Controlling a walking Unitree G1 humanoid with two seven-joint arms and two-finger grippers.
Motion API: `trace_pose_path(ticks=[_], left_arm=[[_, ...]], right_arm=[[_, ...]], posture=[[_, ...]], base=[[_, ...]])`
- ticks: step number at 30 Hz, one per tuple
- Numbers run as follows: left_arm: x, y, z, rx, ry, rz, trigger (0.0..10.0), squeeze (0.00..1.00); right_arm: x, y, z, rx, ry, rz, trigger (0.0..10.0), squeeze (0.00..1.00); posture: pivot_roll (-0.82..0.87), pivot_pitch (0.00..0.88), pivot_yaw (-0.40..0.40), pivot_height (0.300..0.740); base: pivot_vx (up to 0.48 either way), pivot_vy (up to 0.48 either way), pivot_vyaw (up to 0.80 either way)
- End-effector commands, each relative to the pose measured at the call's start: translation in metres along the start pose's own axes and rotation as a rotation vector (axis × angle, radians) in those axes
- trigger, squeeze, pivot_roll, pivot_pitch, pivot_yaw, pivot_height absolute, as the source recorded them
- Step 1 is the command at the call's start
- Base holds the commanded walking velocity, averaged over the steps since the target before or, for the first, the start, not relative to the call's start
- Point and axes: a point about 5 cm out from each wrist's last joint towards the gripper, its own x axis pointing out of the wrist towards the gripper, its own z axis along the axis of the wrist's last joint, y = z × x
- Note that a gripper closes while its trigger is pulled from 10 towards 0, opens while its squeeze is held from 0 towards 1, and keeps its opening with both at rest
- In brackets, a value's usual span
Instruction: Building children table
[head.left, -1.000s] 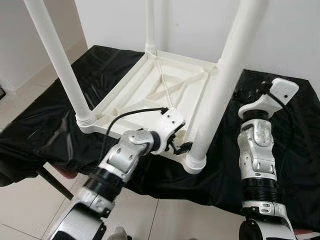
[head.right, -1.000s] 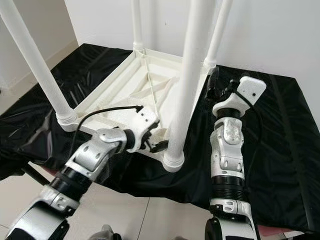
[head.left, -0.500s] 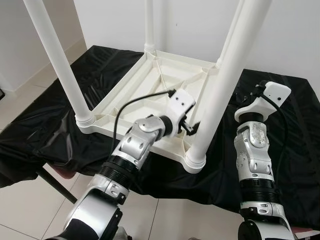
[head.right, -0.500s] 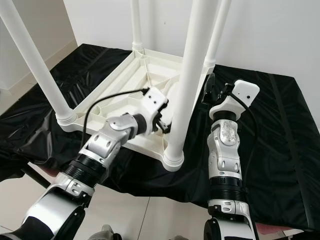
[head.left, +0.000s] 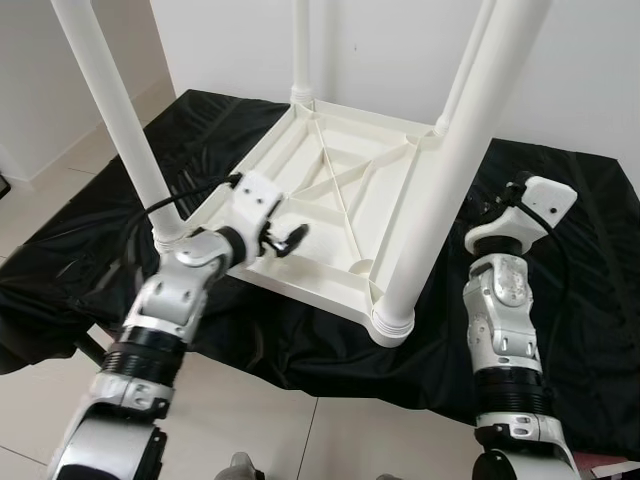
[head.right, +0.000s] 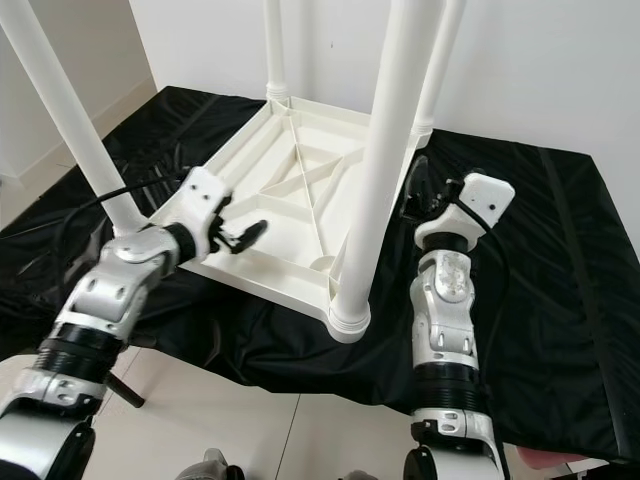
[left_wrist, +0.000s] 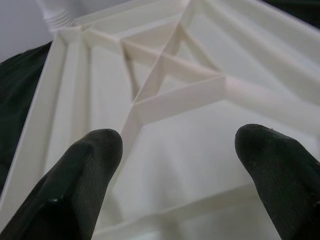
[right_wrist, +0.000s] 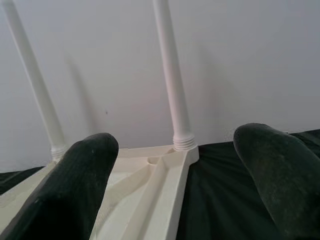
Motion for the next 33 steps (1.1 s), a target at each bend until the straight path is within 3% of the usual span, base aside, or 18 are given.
trace_pose_path(ticks=[1, 2, 6, 9, 21, 27, 33], left_arm=[[-0.008, 0.011, -0.01, 0.014, 0.038, 0.092, 10.0, 0.0], [-0.016, 0.017, -0.019, 0.029, 0.074, 0.119, 10.0, 0.0], [-0.023, 0.021, -0.028, 0.059, 0.114, 0.144, 10.0, 0.0], [-0.032, 0.029, -0.043, 0.032, 0.183, 0.255, 10.0, 0.0], [-0.016, 0.027, -0.037, -0.013, 0.173, 0.338, 10.0, 0.0], [-0.007, 0.021, -0.034, -0.01, 0.173, 0.299, 10.0, 0.0], [-0.004, 0.005, -0.041, -0.01, 0.221, 0.226, 10.0, 0.0]], right_arm=[[0.001, 0.003, -0.002, 0.0, 0.006, 0.018, 10.0, 0.0], [0.0, 0.004, -0.004, -0.005, 0.016, 0.026, 10.0, 0.0], [0.0, 0.004, -0.006, -0.007, 0.021, 0.031, 10.0, 0.0], [0.0, 0.006, -0.001, 0.01, 0.0, 0.05, 10.0, 0.0], [-0.015, -0.011, -0.008, -0.047, 0.038, -0.031, 10.0, 0.0], [-0.017, -0.015, -0.006, -0.053, 0.025, -0.061, 10.0, 0.0], [-0.014, -0.022, 0.002, -0.07, -0.008, -0.098, 10.0, 0.0]], posture=[[0.07, 0.0, -0.028, 0.74], [0.07, 0.0, -0.029, 0.74], [0.08, 0.0, -0.032, 0.74], [0.07, 0.0, -0.032, 0.74], [0.03, 0.008, -0.014, 0.74], [0.01, 0.015, 0.002, 0.74], [0.0, 0.022, 0.012, 0.74]], base=[[0.0, 0.0, 0.0], [0.0, 0.0, 0.0], [0.0, 0.0, 0.0], [0.0, 0.0, 0.0], [0.0, 0.0, 0.0], [0.0, 0.0, 0.0], [0.0, 0.0, 0.0]])
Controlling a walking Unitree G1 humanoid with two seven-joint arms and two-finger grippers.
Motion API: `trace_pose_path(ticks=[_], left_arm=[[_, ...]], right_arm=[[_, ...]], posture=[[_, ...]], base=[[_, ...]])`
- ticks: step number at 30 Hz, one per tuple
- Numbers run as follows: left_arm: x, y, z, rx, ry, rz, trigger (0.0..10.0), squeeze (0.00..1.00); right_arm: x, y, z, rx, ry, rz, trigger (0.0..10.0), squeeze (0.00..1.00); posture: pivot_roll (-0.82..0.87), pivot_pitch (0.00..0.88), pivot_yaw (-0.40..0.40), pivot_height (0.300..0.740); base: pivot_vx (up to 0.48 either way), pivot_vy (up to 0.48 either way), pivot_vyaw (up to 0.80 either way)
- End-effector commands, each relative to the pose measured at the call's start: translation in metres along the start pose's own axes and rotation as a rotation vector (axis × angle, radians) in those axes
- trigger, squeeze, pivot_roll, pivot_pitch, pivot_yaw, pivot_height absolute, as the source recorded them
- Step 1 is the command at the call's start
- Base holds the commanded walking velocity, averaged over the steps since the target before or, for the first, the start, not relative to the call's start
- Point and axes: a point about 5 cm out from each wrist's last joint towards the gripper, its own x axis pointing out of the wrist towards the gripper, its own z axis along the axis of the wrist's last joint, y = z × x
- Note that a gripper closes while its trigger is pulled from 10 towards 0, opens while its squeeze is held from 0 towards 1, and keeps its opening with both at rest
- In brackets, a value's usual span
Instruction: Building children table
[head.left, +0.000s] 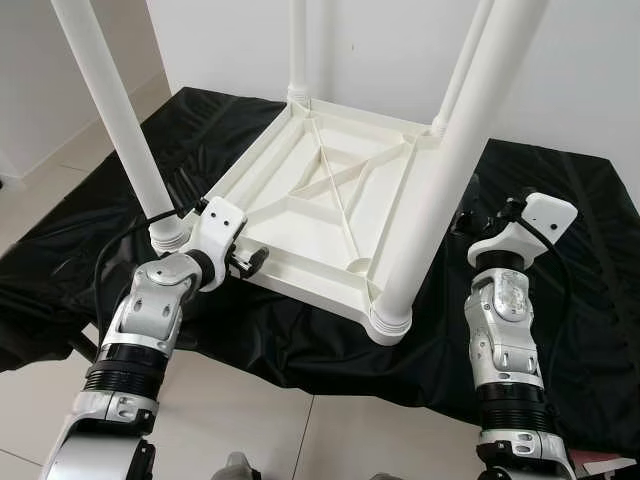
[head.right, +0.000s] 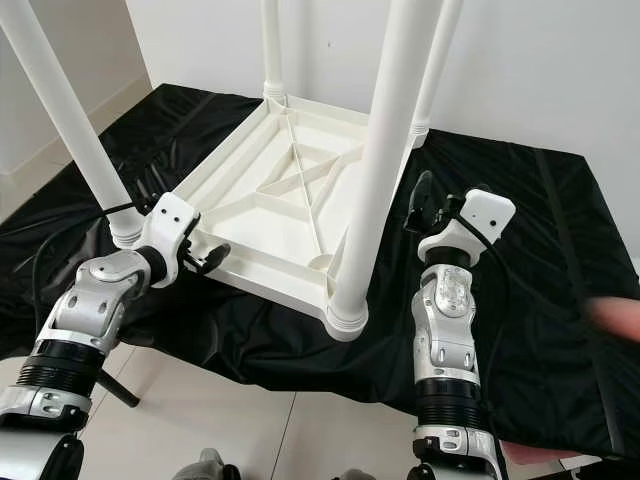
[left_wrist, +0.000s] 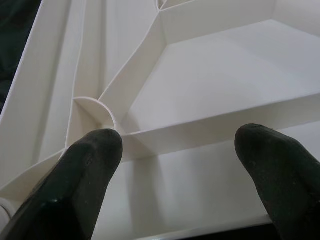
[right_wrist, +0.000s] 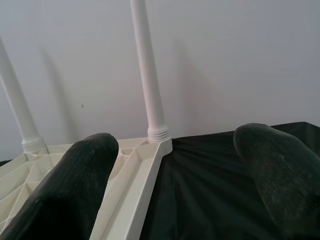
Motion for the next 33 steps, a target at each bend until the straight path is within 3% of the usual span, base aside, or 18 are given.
trace_pose_path(ticks=[1, 10, 27, 29, 33], left_arm=[[0.001, 0.001, -0.01, -0.001, 0.059, 0.171, 10.0, 0.0], [0.01, -0.03, -0.023, -0.042, 0.144, 0.055, 10.0, 0.0], [0.016, -0.044, -0.017, -0.066, 0.134, 0.024, 10.0, 0.0], [0.018, -0.049, -0.015, -0.067, 0.128, 0.003, 10.0, 0.0], [0.021, -0.074, -0.008, -0.068, 0.106, -0.13, 10.0, 0.0]], right_arm=[[0.002, -0.005, 0.006, -0.016, -0.024, -0.023, 10.0, 0.0], [0.008, -0.015, 0.014, -0.045, -0.054, -0.069, 10.0, 0.0], [0.005, -0.021, 0.012, -0.051, -0.042, -0.072, 10.0, 0.0], [0.004, -0.023, 0.011, -0.054, -0.039, -0.073, 10.0, 0.0], [0.005, -0.02, 0.01, -0.03, -0.041, -0.056, 10.0, 0.0]], posture=[[0.0, 0.023, 0.012, 0.74], [-0.02, 0.023, 0.014, 0.74], [-0.04, 0.022, 0.02, 0.74], [-0.04, 0.019, 0.024, 0.74], [-0.03, 0.007, 0.02, 0.74]], base=[[0.0, 0.0, 0.0], [0.0, 0.0, 0.0], [0.0, 0.0, 0.0], [0.0, 0.0, 0.0], [0.0, 0.0, 0.0]])
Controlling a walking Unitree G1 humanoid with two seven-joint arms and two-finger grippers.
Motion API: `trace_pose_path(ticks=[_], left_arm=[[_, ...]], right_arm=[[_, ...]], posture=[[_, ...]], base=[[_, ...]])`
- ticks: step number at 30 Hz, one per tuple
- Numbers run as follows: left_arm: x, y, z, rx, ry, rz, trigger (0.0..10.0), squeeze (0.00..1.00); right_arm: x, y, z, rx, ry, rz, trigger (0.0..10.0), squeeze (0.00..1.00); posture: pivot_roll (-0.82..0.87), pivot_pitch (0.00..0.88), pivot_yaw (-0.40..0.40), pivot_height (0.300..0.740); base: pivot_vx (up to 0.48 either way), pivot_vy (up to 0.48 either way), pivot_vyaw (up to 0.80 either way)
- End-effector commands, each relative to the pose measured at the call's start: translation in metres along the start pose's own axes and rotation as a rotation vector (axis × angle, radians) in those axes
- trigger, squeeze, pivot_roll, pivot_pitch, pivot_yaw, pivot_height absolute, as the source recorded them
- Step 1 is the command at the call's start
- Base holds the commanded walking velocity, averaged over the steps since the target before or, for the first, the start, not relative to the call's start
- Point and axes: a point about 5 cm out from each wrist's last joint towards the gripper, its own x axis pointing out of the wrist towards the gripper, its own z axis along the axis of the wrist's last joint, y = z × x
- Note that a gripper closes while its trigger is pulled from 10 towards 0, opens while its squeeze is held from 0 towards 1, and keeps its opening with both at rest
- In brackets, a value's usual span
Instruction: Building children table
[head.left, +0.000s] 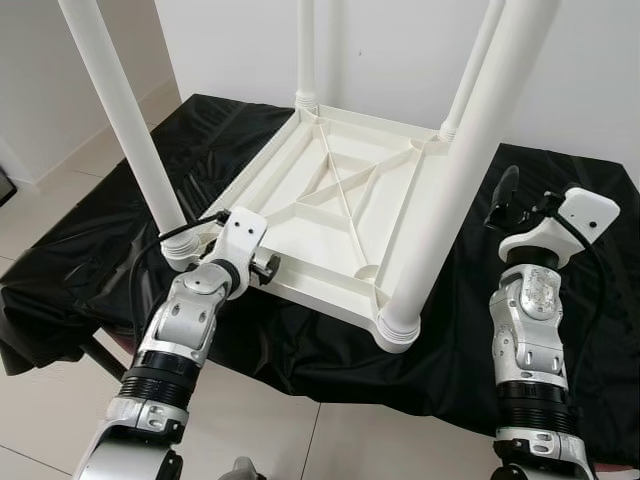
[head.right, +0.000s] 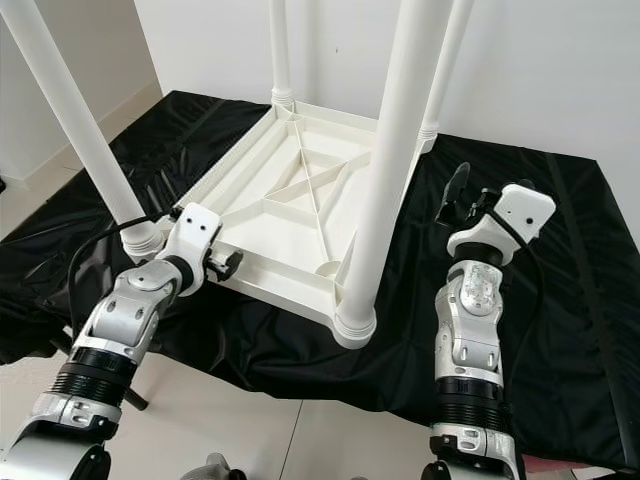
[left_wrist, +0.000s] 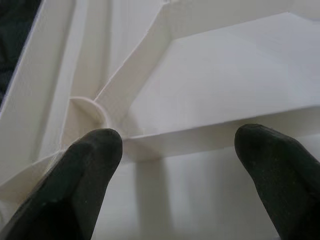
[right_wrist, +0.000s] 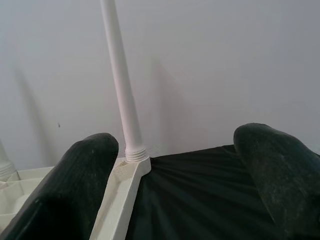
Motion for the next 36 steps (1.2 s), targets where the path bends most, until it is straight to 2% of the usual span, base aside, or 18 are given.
trace_pose_path(ticks=[1, 2, 3, 5, 6, 7, 8, 11, 13, 17, 22, 27, 31, 36], left_arm=[[0.003, -0.026, -0.015, -0.017, 0.072, -0.145, 10.0, 0.0], [0.003, -0.026, -0.015, -0.017, 0.072, -0.145, 10.0, 0.0], [0.002, -0.034, -0.013, -0.015, 0.056, -0.207, 10.0, 0.0], [0.002, -0.034, -0.013, -0.015, 0.056, -0.207, 10.0, 0.0], [0.0, -0.042, -0.011, -0.017, 0.045, -0.259, 10.0, 0.0], [0.0, -0.042, -0.011, -0.017, 0.045, -0.259, 10.0, 0.0], [-0.002, -0.051, -0.007, 0.0, 0.028, -0.319, 10.0, 0.0], [-0.002, -0.051, -0.007, 0.0, 0.028, -0.319, 10.0, 0.0], [-0.003, -0.063, -0.001, 0.012, 0.002, -0.379, 10.0, 0.0], [-0.003, -0.066, 0.002, 0.015, -0.005, -0.389, 10.0, 0.0], [0.001, -0.072, 0.009, 0.008, -0.02, -0.399, 10.0, 0.0], [0.0, -0.075, 0.011, 0.006, -0.023, -0.403, 10.0, 0.0], [-0.001, -0.078, 0.012, -0.004, -0.025, -0.41, 10.0, 0.0], [-0.001, -0.083, 0.015, -0.009, -0.034, -0.435, 10.0, 0.0]], right_arm=[[-0.001, 0.001, -0.002, 0.014, 0.008, 0.008, 10.0, 0.0], [-0.001, 0.001, -0.002, 0.014, 0.008, 0.008, 10.0, 0.0], [0.0, 0.005, -0.001, 0.042, 0.004, 0.037, 10.0, 0.0], [0.0, 0.005, -0.001, 0.042, 0.004, 0.037, 10.0, 0.0], [0.0, 0.009, -0.001, 0.057, 0.001, 0.062, 10.0, 0.0], [0.0, 0.009, -0.001, 0.057, 0.001, 0.062, 10.0, 0.0], [0.0, 0.012, -0.002, 0.065, 0.006, 0.075, 10.0, 0.0], [0.0, 0.012, -0.002, 0.065, 0.006, 0.075, 10.0, 0.0], [0.002, 0.015, -0.003, 0.063, 0.004, 0.072, 10.0, 0.0], [0.003, 0.014, -0.002, 0.061, -0.001, 0.062, 10.0, 0.0], [0.008, -0.002, 0.006, -0.007, -0.052, -0.053, 10.0, 0.0], [0.011, -0.012, 0.015, -0.055, -0.11, -0.122, 10.0, 0.0], [0.012, -0.011, 0.017, -0.043, -0.116, -0.119, 10.0, 0.0], [0.005, 0.0, 0.015, -0.039, -0.117, -0.09, 10.0, 0.0]], posture=[[-0.03, 0.007, 0.02, 0.74], [-0.03, 0.007, 0.02, 0.74], [-0.02, 0.006, 0.016, 0.74], [-0.02, 0.006, 0.016, 0.74], [-0.02, 0.005, 0.014, 0.74], [-0.02, 0.005, 0.014, 0.74], [-0.01, 0.004, 0.007, 0.74], [-0.01, 0.004, 0.007, 0.74], [0.0, 0.005, 0.005, 0.74], [0.0, 0.006, 0.007, 0.74], [-0.01, 0.01, 0.011, 0.74], [-0.01, 0.009, 0.016, 0.74], [-0.01, 0.01, 0.019, 0.74], [-0.02, 0.009, 0.022, 0.74]], base=[[0.0, 0.0, 0.0], [0.0, 0.0, 0.0], [0.0, 0.0, 0.0], [0.0, 0.0, 0.0], [0.0, 0.0, 0.0], [0.0, 0.0, 0.0], [0.0, 0.0, 0.0], [0.0, 0.0, 0.0], [0.0, 0.0, 0.0], [0.0, 0.0, 0.0], [0.0, 0.0, 0.0], [0.0, 0.0, 0.0], [0.0, 0.0, 0.0], [0.0, 0.0, 0.0]])
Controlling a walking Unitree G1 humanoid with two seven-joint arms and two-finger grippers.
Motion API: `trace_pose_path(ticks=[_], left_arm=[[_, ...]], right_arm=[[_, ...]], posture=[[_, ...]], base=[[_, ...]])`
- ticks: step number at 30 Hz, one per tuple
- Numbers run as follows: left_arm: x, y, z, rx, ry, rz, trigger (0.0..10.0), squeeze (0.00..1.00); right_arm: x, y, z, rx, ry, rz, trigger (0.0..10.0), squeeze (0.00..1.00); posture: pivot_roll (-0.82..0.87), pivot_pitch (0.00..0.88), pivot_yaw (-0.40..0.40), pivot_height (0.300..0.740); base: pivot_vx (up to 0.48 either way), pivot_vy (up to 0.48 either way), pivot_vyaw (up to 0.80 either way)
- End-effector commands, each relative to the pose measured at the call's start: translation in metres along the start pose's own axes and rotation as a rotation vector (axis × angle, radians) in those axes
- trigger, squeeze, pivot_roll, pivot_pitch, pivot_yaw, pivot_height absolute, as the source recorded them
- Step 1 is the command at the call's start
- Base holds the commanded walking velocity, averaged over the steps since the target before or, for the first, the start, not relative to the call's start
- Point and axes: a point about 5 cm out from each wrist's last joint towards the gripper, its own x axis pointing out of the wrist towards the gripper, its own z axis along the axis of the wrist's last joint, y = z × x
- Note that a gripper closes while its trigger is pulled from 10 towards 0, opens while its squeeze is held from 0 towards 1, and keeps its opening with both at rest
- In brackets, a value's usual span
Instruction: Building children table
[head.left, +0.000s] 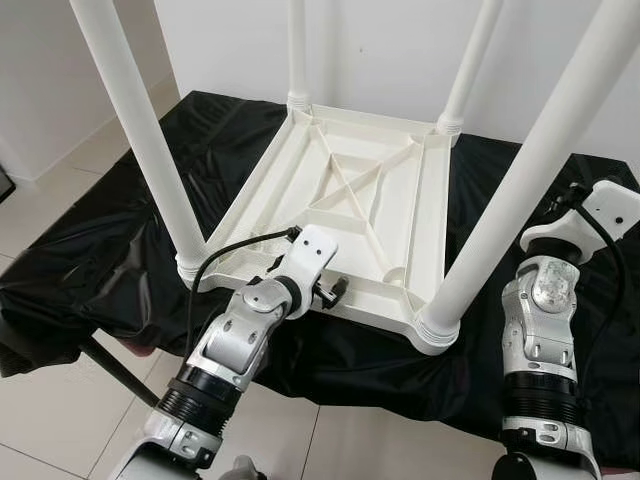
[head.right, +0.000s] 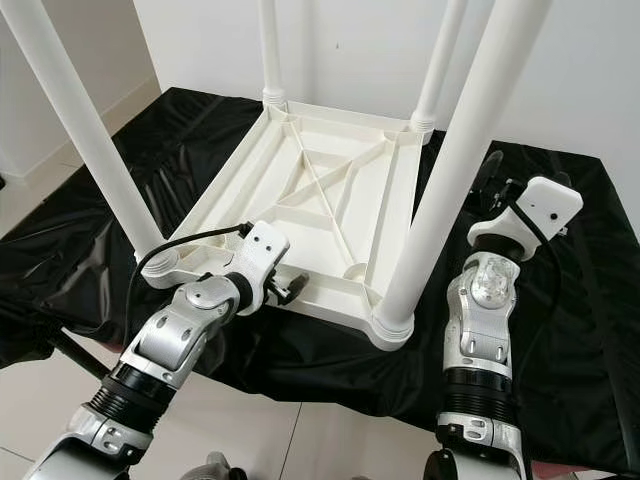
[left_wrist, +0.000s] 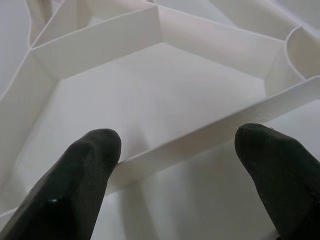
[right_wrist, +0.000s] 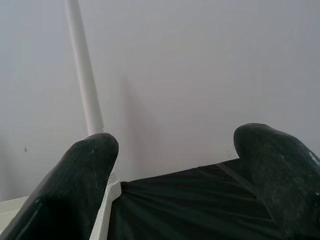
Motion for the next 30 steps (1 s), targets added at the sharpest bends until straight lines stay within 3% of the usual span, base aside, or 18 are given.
trace_pose_path(ticks=[1, 7, 17, 19, 22, 24, 30], left_arm=[[0.002, -0.015, -0.006, -0.016, 0.033, -0.189, 10.0, 0.0], [0.004, -0.016, 0.0, -0.022, 0.015, -0.202, 10.0, 0.0], [0.005, -0.024, 0.008, 0.0, -0.025, -0.243, 10.0, 0.0], [0.003, -0.02, 0.011, 0.02, -0.05, -0.233, 10.0, 0.0], [-0.011, 0.006, 0.019, 0.056, -0.112, -0.178, 10.0, 0.0], [-0.015, 0.013, 0.02, 0.064, -0.121, -0.162, 10.0, 0.0], [-0.031, 0.038, 0.006, 0.054, -0.088, -0.104, 10.0, 0.0]], right_arm=[[-0.003, 0.005, 0.002, 0.008, -0.018, 0.007, 10.0, 0.0], [-0.006, 0.013, 0.004, 0.017, -0.023, 0.02, 10.0, 0.0], [-0.005, 0.008, 0.007, 0.008, -0.041, -0.004, 10.0, 0.0], [-0.005, 0.009, 0.01, 0.004, -0.06, -0.002, 10.0, 0.0], [-0.005, 0.021, 0.021, 0.022, -0.12, 0.043, 10.0, 0.0], [-0.006, 0.024, 0.023, 0.024, -0.131, 0.057, 10.0, 0.0], [-0.022, 0.034, 0.024, 0.037, -0.128, 0.154, 10.0, 0.0]], posture=[[-0.02, 0.009, 0.022, 0.74], [-0.03, 0.012, 0.029, 0.74], [-0.04, 0.012, 0.036, 0.74], [-0.04, 0.011, 0.04, 0.74], [-0.03, 0.002, 0.045, 0.74], [-0.03, 0.001, 0.046, 0.74], [-0.03, 0.0, 0.059, 0.74]], base=[[0.0, 0.0, 0.0], [0.0, 0.0, 0.0], [0.0, 0.0, 0.0], [0.0, 0.0, 0.0], [0.0, 0.0, 0.0], [0.0, 0.0, 0.0], [0.0, 0.0, 0.0]])
